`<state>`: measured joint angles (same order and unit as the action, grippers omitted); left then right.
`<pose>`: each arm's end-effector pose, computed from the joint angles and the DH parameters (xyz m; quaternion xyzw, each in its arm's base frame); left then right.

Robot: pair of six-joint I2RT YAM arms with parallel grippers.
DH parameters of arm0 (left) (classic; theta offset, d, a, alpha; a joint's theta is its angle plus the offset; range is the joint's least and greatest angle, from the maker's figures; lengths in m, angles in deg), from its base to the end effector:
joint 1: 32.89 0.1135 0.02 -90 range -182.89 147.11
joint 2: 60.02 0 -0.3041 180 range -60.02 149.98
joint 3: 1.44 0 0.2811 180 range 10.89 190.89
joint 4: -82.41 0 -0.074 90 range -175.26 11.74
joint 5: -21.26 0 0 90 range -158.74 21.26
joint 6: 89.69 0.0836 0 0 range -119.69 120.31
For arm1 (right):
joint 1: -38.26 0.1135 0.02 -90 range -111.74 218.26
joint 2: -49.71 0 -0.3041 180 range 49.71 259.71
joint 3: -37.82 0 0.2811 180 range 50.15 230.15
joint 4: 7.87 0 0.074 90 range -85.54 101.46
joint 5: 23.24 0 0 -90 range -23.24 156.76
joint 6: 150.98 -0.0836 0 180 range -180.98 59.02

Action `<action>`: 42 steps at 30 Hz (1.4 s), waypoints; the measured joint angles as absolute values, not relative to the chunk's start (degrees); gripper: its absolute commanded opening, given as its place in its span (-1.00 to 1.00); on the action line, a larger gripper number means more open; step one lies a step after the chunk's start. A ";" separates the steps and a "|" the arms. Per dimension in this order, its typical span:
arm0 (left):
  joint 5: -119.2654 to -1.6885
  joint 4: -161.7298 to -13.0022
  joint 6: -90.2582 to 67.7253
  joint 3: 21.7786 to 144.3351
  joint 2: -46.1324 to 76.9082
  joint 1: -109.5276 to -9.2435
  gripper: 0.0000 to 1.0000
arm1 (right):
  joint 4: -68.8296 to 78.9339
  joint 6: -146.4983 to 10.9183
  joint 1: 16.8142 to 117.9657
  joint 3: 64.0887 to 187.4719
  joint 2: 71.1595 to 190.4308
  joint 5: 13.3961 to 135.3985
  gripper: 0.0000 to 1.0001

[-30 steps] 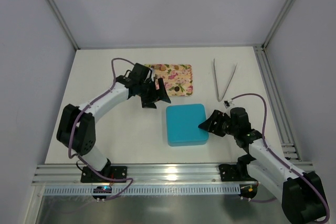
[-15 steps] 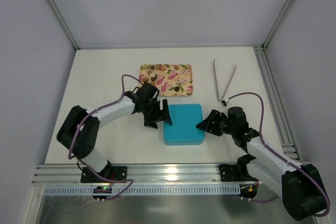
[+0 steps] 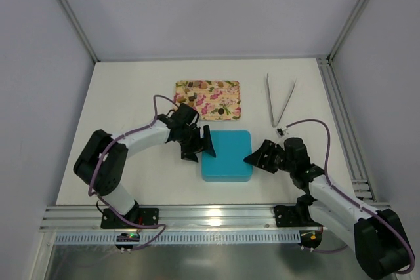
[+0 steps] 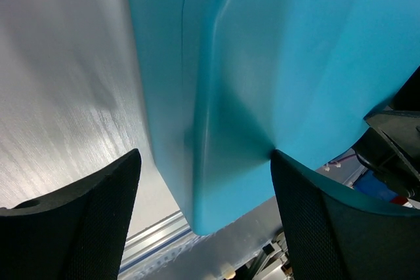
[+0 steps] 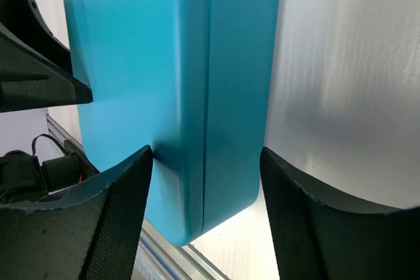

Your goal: Pack the chocolate

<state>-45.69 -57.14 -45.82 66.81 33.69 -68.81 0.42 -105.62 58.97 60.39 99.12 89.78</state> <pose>0.2684 -0.2348 0.1583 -0.0437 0.9582 -0.2816 0.0260 0.1722 0.1000 0.1307 0.0904 0.8699 0.3928 0.2844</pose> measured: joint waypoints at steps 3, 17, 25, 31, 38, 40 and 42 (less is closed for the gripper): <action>-46.00 -55.94 -45.16 67.81 34.11 -68.81 0.57 | 3.92 -104.83 58.62 62.59 99.52 88.34 0.38; -47.96 -49.34 -39.85 74.92 38.11 -68.83 0.57 | -2.92 -102.21 54.80 78.53 125.94 88.60 0.24; -50.56 -45.52 -39.19 78.35 39.59 -68.90 0.57 | -9.30 -103.32 54.80 77.02 127.38 88.73 0.15; -53.54 -42.87 -38.76 81.43 41.02 -68.87 0.53 | -15.18 -103.94 54.75 76.10 129.77 89.11 0.05; -53.93 -42.32 -38.69 82.17 41.50 -68.87 0.50 | -20.01 -104.74 54.60 75.25 131.58 89.26 -0.03; -53.93 -42.32 -38.69 82.20 41.54 -68.87 0.49 | -20.82 -104.81 54.60 75.25 132.04 89.26 -0.06; -53.84 -42.28 -38.67 82.28 41.74 -68.87 0.47 | -21.48 -104.85 54.58 75.23 132.32 89.21 -0.10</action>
<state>-53.84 -42.28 -38.67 82.28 41.74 -68.87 -21.48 -104.85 54.58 75.23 132.32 89.21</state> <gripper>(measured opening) 0.749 0.507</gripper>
